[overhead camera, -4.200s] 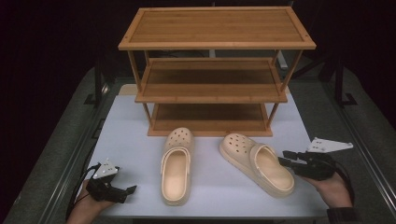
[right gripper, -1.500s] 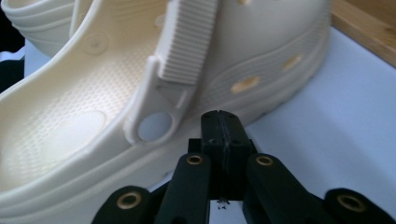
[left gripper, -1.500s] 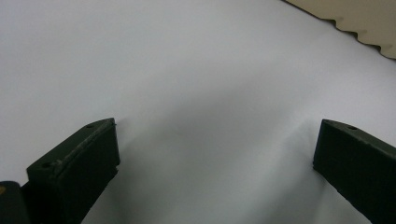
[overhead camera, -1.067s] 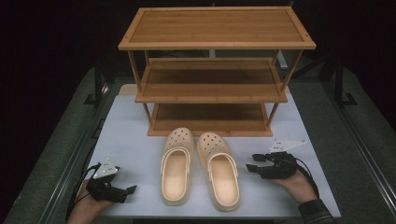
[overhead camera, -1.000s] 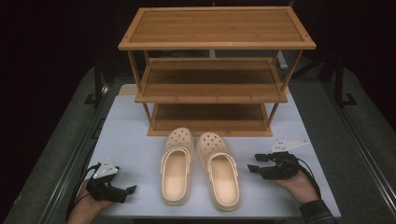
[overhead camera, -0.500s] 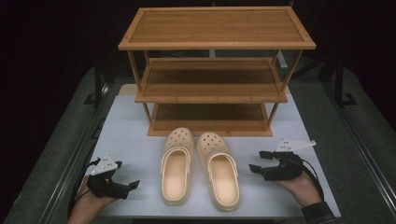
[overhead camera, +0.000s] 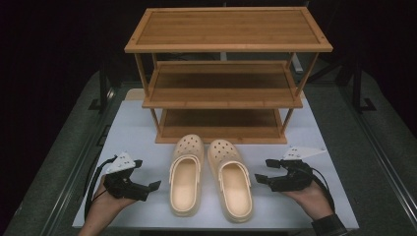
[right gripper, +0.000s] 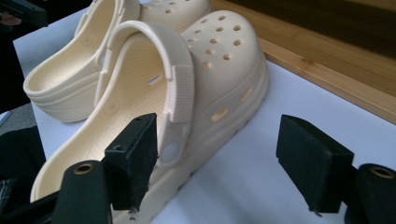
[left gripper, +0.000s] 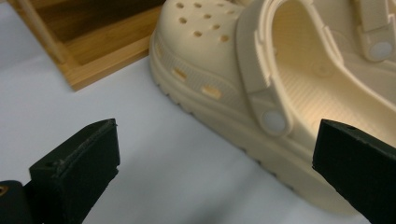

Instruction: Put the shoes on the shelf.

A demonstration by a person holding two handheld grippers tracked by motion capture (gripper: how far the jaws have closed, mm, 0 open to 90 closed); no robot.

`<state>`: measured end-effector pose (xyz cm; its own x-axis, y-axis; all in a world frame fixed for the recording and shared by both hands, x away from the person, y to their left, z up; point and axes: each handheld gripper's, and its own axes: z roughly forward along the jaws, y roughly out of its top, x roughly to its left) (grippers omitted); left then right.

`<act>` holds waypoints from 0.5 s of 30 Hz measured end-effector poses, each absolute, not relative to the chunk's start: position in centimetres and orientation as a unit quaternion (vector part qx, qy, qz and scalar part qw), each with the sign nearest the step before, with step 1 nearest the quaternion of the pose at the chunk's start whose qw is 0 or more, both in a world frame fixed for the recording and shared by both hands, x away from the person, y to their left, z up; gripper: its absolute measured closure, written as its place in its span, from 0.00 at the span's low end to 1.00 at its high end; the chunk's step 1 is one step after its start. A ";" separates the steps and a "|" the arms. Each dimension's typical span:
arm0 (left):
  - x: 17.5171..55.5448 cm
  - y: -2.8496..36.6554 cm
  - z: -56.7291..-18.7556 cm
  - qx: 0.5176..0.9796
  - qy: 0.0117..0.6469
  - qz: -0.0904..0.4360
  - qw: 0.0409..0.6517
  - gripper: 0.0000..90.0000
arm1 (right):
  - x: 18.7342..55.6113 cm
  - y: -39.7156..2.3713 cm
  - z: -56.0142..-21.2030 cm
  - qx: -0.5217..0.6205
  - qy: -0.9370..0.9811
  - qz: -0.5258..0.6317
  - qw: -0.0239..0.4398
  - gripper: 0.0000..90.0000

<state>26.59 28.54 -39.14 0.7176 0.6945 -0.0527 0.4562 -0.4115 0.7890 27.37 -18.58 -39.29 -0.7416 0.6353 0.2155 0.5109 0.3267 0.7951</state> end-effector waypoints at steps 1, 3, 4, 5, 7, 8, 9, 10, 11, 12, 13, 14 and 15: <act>26.7 28.2 -39.1 0.829 0.346 0.143 0.415 0.00 | 27.4 -18.4 -39.3 0.352 0.812 0.460 0.067 0.32; 27.0 27.6 -39.0 0.830 0.343 0.141 0.416 0.00 | 27.4 -17.9 -39.3 0.348 0.813 0.461 0.066 0.32; 27.2 27.2 -39.0 0.830 0.341 0.140 0.418 0.00 | 27.4 -17.7 -39.3 0.348 0.814 0.461 0.064 0.32; 27.4 26.8 -38.9 0.831 0.338 0.140 0.419 0.00 | 27.4 -17.5 -39.3 0.347 0.814 0.461 0.064 0.32; 27.7 26.1 -38.8 0.833 0.330 0.138 0.422 0.07 | 27.5 -16.9 -39.3 0.344 0.815 0.462 0.062 0.32; 27.8 25.9 -38.8 0.833 0.328 0.137 0.424 0.08 | 27.6 -16.7 -39.3 0.344 0.815 0.463 0.060 0.32; 27.9 25.6 -38.7 0.834 0.328 0.137 0.423 0.08 | 27.6 -16.6 -39.3 0.345 0.815 0.463 0.060 0.32; 28.2 25.2 -38.7 0.835 0.326 0.140 0.420 0.09 | 27.6 -16.4 -39.2 0.343 0.815 0.463 0.058 0.32; 28.3 24.8 -38.7 0.837 0.324 0.142 0.418 0.09 | 27.7 -16.2 -39.2 0.343 0.815 0.463 0.058 0.32; 28.5 24.5 -38.7 0.836 0.324 0.141 0.420 0.09 | 27.8 -16.0 -39.2 0.342 0.815 0.464 0.057 0.32; 28.6 24.3 -38.7 0.835 0.323 0.138 0.423 0.11 | 27.9 -15.8 -39.2 0.343 0.814 0.466 0.056 0.32; 28.8 24.0 -38.7 0.835 0.322 0.137 0.425 0.14 | 27.9 -15.7 -39.1 0.344 0.813 0.466 0.056 0.33; 29.0 23.7 -38.7 0.833 0.323 0.138 0.427 0.16 | 28.0 -15.5 -39.1 0.343 0.814 0.466 0.057 0.33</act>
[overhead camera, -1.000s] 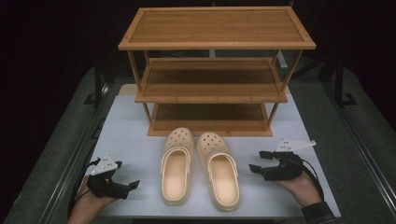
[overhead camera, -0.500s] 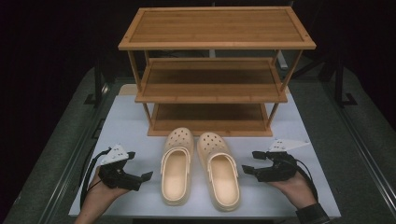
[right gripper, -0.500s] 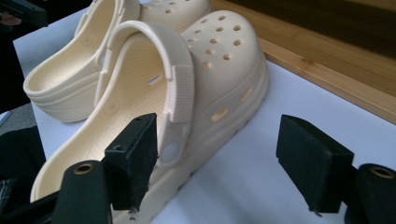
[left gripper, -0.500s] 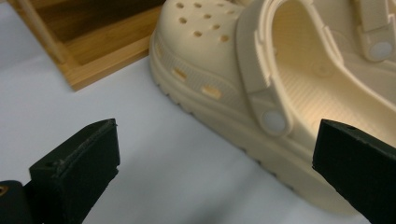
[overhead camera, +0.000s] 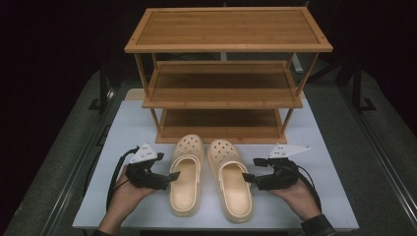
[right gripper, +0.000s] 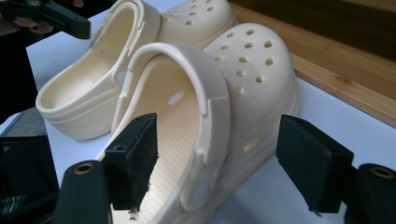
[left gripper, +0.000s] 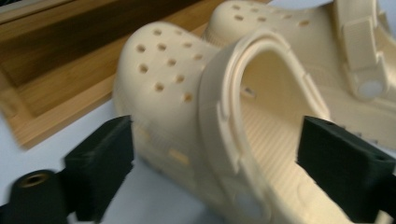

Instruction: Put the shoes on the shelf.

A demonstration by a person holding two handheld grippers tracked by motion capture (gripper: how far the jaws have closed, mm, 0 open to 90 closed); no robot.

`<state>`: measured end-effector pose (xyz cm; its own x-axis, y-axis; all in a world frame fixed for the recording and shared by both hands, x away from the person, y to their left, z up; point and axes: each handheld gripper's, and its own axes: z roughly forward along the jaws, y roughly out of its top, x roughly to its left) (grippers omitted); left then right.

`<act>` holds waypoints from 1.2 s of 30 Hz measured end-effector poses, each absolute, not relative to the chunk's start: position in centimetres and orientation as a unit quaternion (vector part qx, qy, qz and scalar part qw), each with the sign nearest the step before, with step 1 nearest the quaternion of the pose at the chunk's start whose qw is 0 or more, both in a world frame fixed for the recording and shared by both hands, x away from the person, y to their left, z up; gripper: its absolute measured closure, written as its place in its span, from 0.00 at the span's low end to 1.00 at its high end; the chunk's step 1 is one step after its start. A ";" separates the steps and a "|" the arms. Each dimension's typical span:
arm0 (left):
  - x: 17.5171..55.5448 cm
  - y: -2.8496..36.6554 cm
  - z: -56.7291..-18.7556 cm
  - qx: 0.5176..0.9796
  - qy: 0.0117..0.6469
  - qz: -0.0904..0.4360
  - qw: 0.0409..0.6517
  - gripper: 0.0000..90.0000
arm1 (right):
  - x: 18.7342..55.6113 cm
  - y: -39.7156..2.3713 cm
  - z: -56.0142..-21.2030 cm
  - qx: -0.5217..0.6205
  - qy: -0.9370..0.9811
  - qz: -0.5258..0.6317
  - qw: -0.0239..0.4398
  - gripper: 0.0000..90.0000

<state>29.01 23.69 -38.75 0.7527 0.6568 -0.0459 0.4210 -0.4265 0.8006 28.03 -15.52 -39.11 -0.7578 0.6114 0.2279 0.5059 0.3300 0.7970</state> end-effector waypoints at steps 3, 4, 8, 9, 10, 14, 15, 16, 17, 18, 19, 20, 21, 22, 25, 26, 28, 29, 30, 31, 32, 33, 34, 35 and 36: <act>29.6 22.9 -39.1 0.836 0.325 0.137 0.421 0.16 | 28.4 -15.0 -39.2 0.344 0.814 0.464 0.059 0.34; 29.8 22.7 -39.2 0.834 0.327 0.135 0.424 0.16 | 28.5 -14.8 -39.3 0.346 0.813 0.464 0.061 0.35; 30.2 22.1 -39.6 0.835 0.329 0.143 0.417 0.17 | 29.0 -14.3 -39.6 0.345 0.817 0.457 0.066 0.38; 30.2 22.1 -39.8 0.835 0.330 0.144 0.417 0.18 | 29.1 -14.2 -39.7 0.344 0.818 0.457 0.067 0.39; 30.2 22.1 -39.9 0.836 0.329 0.144 0.415 0.21 | 29.2 -14.1 -39.9 0.344 0.818 0.456 0.067 0.39; 30.3 22.2 -40.2 0.837 0.328 0.145 0.414 0.33 | 29.4 -13.7 -40.2 0.339 0.824 0.449 0.071 0.44; 30.3 22.3 -40.2 0.836 0.329 0.145 0.415 0.36 | 29.4 -13.6 -40.3 0.340 0.824 0.448 0.071 0.47; 30.2 22.3 -40.2 0.836 0.329 0.146 0.414 0.39 | 29.5 -13.5 -40.4 0.337 0.825 0.447 0.072 0.49; 30.2 22.3 -40.1 0.836 0.330 0.149 0.413 0.43 | 29.6 -13.4 -40.5 0.337 0.825 0.448 0.073 0.50; 30.2 22.3 -40.1 0.835 0.331 0.155 0.411 0.45 | 29.6 -13.3 -40.5 0.336 0.826 0.447 0.074 0.51; 30.2 22.4 -40.1 0.836 0.331 0.157 0.409 0.49 | 29.6 -13.1 -40.5 0.334 0.827 0.446 0.077 0.53; 30.2 22.5 -40.1 0.836 0.332 0.156 0.409 0.51 | 29.6 -13.0 -40.5 0.334 0.827 0.445 0.078 0.54; 30.1 22.4 -40.1 0.834 0.335 0.156 0.409 0.52 | 29.7 -12.9 -40.5 0.333 0.828 0.444 0.081 0.56; 30.1 22.3 -40.1 0.834 0.335 0.160 0.408 0.53 | 29.7 -12.8 -40.6 0.332 0.830 0.440 0.084 0.57; 29.9 22.1 -40.0 0.835 0.337 0.168 0.402 0.56 | 29.6 -12.6 -40.6 0.334 0.833 0.432 0.094 0.60; 29.8 22.1 -39.9 0.835 0.338 0.170 0.400 0.58 | 29.6 -12.7 -40.6 0.335 0.832 0.431 0.094 0.61; 29.6 22.0 -39.8 0.836 0.338 0.175 0.395 0.61 | 29.5 -12.7 -40.6 0.333 0.833 0.431 0.097 0.65; 29.6 22.0 -39.8 0.837 0.337 0.176 0.393 0.63 | 29.5 -12.7 -40.5 0.332 0.833 0.431 0.101 0.67; 29.5 22.0 -39.7 0.838 0.338 0.178 0.390 0.65 | 29.4 -12.7 -40.5 0.333 0.833 0.430 0.105 0.71; 29.5 22.0 -39.6 0.838 0.339 0.178 0.390 0.66 | 29.4 -12.8 -40.4 0.336 0.831 0.430 0.112 0.74; 29.5 22.0 -39.6 0.838 0.341 0.177 0.388 0.67 | 29.4 -12.8 -40.4 0.336 0.830 0.430 0.114 0.76; 29.4 21.9 -39.5 0.838 0.343 0.178 0.386 0.69 | 29.4 -13.0 -40.4 0.338 0.829 0.430 0.117 0.78; 29.4 21.9 -39.5 0.838 0.343 0.180 0.384 0.70 | 29.4 -13.0 -40.3 0.338 0.829 0.430 0.119 0.79; 29.3 21.9 -39.4 0.838 0.343 0.185 0.381 0.72 | 29.4 -13.1 -40.3 0.338 0.829 0.430 0.119 0.79; 29.2 21.9 -39.3 0.839 0.344 0.188 0.378 0.75 | 29.3 -13.0 -40.3 0.337 0.829 0.428 0.122 0.80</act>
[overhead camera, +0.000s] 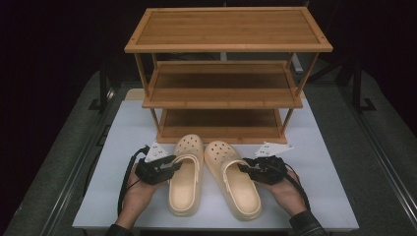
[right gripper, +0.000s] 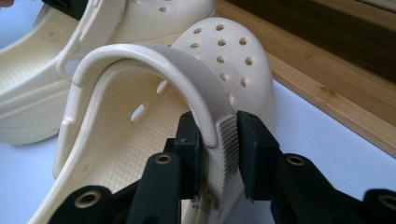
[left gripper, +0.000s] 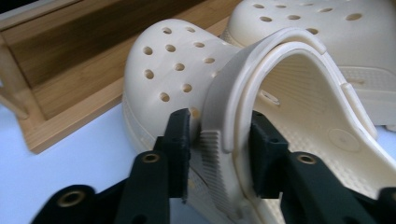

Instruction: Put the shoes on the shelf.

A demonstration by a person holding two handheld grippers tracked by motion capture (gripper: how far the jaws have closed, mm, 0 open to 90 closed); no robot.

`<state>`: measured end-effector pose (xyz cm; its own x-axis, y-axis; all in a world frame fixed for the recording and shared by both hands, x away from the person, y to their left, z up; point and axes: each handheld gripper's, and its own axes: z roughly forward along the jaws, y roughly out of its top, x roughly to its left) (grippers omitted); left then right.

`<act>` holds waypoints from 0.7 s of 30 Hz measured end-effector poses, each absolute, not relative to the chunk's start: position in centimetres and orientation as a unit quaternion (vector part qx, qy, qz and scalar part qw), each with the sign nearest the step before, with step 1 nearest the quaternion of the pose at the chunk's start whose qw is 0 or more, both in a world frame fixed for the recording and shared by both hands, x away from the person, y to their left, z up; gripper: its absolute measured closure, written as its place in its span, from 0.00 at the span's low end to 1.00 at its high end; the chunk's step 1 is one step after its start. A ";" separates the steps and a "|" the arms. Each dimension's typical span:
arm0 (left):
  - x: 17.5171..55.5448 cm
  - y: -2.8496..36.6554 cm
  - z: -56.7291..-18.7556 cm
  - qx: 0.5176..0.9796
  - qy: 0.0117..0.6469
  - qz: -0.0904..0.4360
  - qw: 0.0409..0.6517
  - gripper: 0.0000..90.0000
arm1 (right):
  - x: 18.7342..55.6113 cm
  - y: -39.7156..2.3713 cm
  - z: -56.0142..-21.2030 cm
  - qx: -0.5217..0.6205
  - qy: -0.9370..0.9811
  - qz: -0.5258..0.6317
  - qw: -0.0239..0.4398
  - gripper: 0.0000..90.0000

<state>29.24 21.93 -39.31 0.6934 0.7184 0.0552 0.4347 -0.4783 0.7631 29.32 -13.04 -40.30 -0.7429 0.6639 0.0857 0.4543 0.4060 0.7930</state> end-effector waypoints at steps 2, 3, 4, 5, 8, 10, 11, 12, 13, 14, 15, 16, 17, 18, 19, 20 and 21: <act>29.1 22.0 -39.2 0.839 0.346 0.195 0.372 0.79 | 29.3 -13.1 -40.2 0.336 0.830 0.426 0.131 0.82; 29.1 22.0 -39.2 0.838 0.348 0.200 0.371 0.80 | 29.2 -13.1 -40.2 0.338 0.829 0.425 0.133 0.82; 29.1 22.1 -39.1 0.839 0.347 0.203 0.367 0.82 | 29.2 -13.2 -40.1 0.341 0.827 0.426 0.135 0.83; 29.1 22.2 -39.1 0.838 0.349 0.206 0.367 0.82 | 29.2 -13.3 -40.1 0.342 0.826 0.427 0.137 0.84; 29.1 22.4 -39.0 0.836 0.349 0.206 0.368 0.84 | 29.2 -13.5 -40.0 0.342 0.826 0.424 0.145 0.85; 29.1 22.6 -39.0 0.836 0.349 0.209 0.367 0.84 | 29.2 -13.5 -39.9 0.342 0.826 0.423 0.149 0.85; 29.1 22.6 -38.9 0.836 0.349 0.210 0.367 0.84 | 29.2 -13.6 -39.9 0.343 0.825 0.421 0.154 0.85; 29.1 22.7 -38.9 0.835 0.350 0.211 0.368 0.85 | 29.2 -13.6 -39.8 0.343 0.825 0.421 0.155 0.85; 29.1 22.8 -38.8 0.833 0.352 0.210 0.371 0.85 | 29.2 -13.7 -39.8 0.343 0.825 0.421 0.155 0.86; 29.2 22.9 -38.8 0.834 0.351 0.210 0.372 0.85 | 29.2 -13.8 -39.7 0.344 0.825 0.420 0.158 0.86; 29.2 22.9 -38.8 0.834 0.350 0.209 0.372 0.85 | 29.2 -13.8 -39.7 0.345 0.824 0.420 0.158 0.86; 29.2 23.0 -38.7 0.834 0.350 0.208 0.373 0.85 | 29.3 -13.9 -39.7 0.344 0.825 0.420 0.159 0.86; 29.1 23.0 -38.6 0.833 0.351 0.206 0.375 0.85 | 29.3 -14.0 -39.6 0.347 0.823 0.422 0.159 0.86; 29.1 23.1 -38.6 0.833 0.350 0.205 0.376 0.85 | 29.3 -14.1 -39.6 0.347 0.822 0.422 0.160 0.86; 29.1 23.1 -38.5 0.833 0.350 0.204 0.377 0.85 | 29.3 -14.2 -39.5 0.348 0.821 0.422 0.162 0.86; 29.2 23.1 -38.5 0.833 0.349 0.201 0.379 0.85 | 29.2 -14.3 -39.4 0.349 0.821 0.422 0.163 0.86; 29.2 23.1 -38.4 0.832 0.349 0.199 0.383 0.85 | 29.3 -14.4 -39.4 0.349 0.821 0.421 0.166 0.86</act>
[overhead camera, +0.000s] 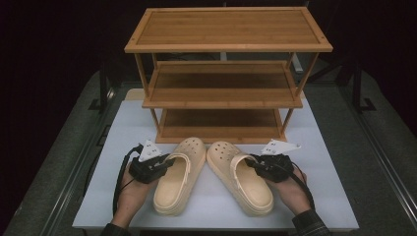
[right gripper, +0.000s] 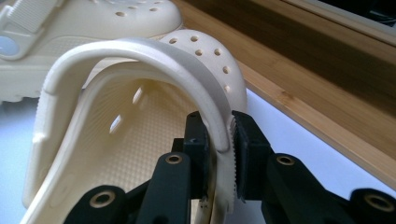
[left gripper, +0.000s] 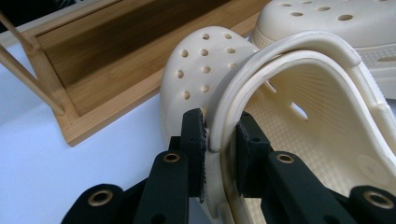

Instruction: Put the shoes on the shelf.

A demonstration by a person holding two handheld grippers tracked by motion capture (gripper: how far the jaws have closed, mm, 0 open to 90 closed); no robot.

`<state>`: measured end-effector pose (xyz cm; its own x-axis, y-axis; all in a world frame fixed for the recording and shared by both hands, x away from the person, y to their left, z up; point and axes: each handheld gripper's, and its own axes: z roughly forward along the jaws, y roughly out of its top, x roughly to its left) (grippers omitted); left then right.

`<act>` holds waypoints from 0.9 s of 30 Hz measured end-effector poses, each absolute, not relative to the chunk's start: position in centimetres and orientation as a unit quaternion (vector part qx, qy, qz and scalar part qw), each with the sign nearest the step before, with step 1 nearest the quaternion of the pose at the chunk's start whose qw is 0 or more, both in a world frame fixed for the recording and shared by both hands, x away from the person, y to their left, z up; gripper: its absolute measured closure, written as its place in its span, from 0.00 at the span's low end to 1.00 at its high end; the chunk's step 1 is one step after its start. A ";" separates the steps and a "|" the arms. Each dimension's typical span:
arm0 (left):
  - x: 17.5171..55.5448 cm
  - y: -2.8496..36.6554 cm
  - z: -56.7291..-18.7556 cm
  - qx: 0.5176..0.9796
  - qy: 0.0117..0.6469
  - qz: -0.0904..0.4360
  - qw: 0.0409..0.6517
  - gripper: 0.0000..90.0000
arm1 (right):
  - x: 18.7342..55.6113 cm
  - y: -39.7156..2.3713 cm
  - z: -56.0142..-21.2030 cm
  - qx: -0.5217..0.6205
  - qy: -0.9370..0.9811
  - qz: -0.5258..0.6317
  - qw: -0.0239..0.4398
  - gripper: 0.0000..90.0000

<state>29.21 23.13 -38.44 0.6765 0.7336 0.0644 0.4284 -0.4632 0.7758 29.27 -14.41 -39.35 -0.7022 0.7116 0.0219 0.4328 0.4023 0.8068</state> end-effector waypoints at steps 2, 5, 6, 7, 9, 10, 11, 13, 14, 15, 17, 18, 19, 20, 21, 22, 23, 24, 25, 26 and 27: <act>29.4 23.2 -38.3 0.831 0.348 0.195 0.387 0.85 | 29.3 -14.7 -39.2 0.352 0.818 0.424 0.166 0.86; 29.6 23.1 -38.2 0.830 0.348 0.189 0.393 0.85 | 29.5 -15.1 -38.9 0.352 0.817 0.425 0.170 0.86; 29.7 23.1 -38.1 0.828 0.349 0.188 0.396 0.85 | 29.6 -15.2 -38.8 0.353 0.815 0.426 0.171 0.86; 29.8 23.0 -38.1 0.828 0.349 0.188 0.396 0.85 | 29.7 -15.4 -38.7 0.354 0.814 0.427 0.174 0.86; 30.2 22.8 -37.9 0.827 0.348 0.191 0.398 0.85 | 30.0 -15.7 -38.4 0.357 0.811 0.428 0.177 0.86; 30.3 22.8 -37.8 0.827 0.347 0.193 0.398 0.85 | 30.2 -15.9 -38.3 0.360 0.809 0.429 0.179 0.86; 30.6 22.6 -37.7 0.827 0.346 0.193 0.400 0.85 | 30.4 -16.0 -38.2 0.361 0.808 0.430 0.180 0.86; 31.1 22.4 -37.5 0.825 0.345 0.194 0.404 0.85 | 30.9 -16.2 -38.1 0.365 0.805 0.431 0.183 0.86; 31.4 22.3 -37.5 0.825 0.343 0.193 0.406 0.85 | 31.2 -16.3 -38.0 0.365 0.805 0.430 0.184 0.86; 31.7 22.2 -37.4 0.824 0.343 0.193 0.408 0.85 | 31.5 -16.4 -38.0 0.365 0.805 0.429 0.186 0.86; 32.3 21.9 -37.3 0.823 0.341 0.192 0.412 0.85 | 32.1 -16.5 -38.0 0.368 0.803 0.430 0.187 0.86; 32.7 21.8 -37.2 0.822 0.340 0.192 0.415 0.85 | 32.4 -16.6 -38.0 0.369 0.802 0.430 0.189 0.86; 33.0 21.6 -37.1 0.822 0.339 0.191 0.416 0.85 | 32.8 -16.6 -38.0 0.371 0.801 0.429 0.191 0.86; 33.2 21.5 -37.1 0.821 0.339 0.191 0.418 0.85 | 33.1 -16.7 -38.0 0.371 0.801 0.429 0.194 0.86; 33.6 21.4 -37.0 0.820 0.338 0.192 0.419 0.85 | 33.3 -16.7 -38.0 0.371 0.800 0.429 0.195 0.86; 34.0 21.3 -37.0 0.820 0.338 0.195 0.419 0.85 | 33.7 -16.8 -37.9 0.373 0.799 0.429 0.198 0.86; 34.3 21.1 -37.0 0.819 0.338 0.196 0.419 0.85 | 34.0 -16.8 -37.9 0.373 0.799 0.428 0.198 0.86; 34.6 21.0 -37.0 0.819 0.337 0.198 0.420 0.85 | 34.3 -16.9 -37.9 0.375 0.798 0.428 0.200 0.86; 34.8 20.9 -37.0 0.818 0.337 0.200 0.421 0.85 | 34.6 -16.9 -37.8 0.375 0.797 0.429 0.202 0.86; 35.2 20.8 -37.0 0.817 0.337 0.202 0.422 0.85 | 34.8 -16.9 -37.8 0.377 0.796 0.428 0.203 0.86; 35.5 20.7 -37.0 0.815 0.338 0.205 0.423 0.85 | 35.1 -16.9 -37.8 0.378 0.794 0.429 0.205 0.86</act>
<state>35.53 20.69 -37.02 0.6873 0.7249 0.0472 0.3782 -0.4125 0.8288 35.12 -16.92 -37.76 -0.6293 0.7772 -0.0015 0.4246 0.3454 0.8369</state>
